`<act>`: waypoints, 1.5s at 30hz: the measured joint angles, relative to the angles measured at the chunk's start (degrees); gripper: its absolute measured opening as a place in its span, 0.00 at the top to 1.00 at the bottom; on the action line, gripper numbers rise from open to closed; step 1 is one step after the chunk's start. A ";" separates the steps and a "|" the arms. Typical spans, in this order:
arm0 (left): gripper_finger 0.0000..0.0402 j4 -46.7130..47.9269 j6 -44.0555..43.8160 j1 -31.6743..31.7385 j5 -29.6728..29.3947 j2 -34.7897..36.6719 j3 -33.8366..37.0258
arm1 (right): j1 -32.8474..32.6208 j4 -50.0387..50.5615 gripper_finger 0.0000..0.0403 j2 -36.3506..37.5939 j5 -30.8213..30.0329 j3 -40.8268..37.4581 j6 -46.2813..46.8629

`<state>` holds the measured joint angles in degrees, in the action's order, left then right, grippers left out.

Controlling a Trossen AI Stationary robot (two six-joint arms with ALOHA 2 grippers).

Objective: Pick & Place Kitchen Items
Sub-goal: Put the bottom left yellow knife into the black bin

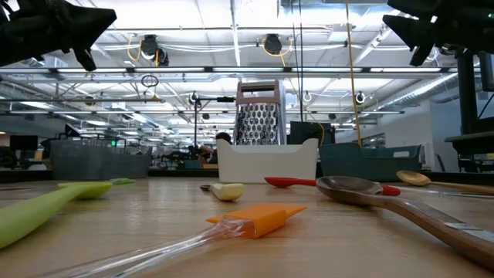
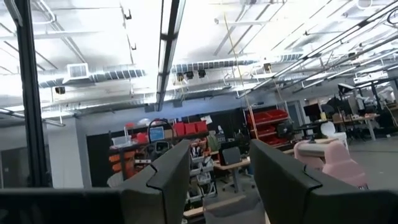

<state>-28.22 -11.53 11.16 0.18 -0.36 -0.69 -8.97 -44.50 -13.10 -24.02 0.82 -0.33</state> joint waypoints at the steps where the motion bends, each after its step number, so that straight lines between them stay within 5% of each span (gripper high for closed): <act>1: 0.93 -0.38 0.37 0.00 0.25 0.00 0.00 | 0.00 -1.26 0.60 -1.24 0.01 0.00 -0.29; 17: 0.58 -6.99 0.92 0.00 1.61 -9.97 -3.10 | 0.02 -10.38 0.60 -20.30 0.10 6.32 -0.86; 35: 0.62 -1.70 1.65 -3.20 6.35 -36.37 -20.89 | 2.69 -12.10 0.60 -33.13 0.77 9.42 3.35; 45: 0.62 -1.47 5.65 -7.68 6.04 -45.76 -27.79 | 3.77 -11.19 0.60 -39.34 10.67 16.39 2.73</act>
<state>-29.69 -5.88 3.47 6.22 -46.12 -28.48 -5.21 -55.69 -52.44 -13.35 17.21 2.40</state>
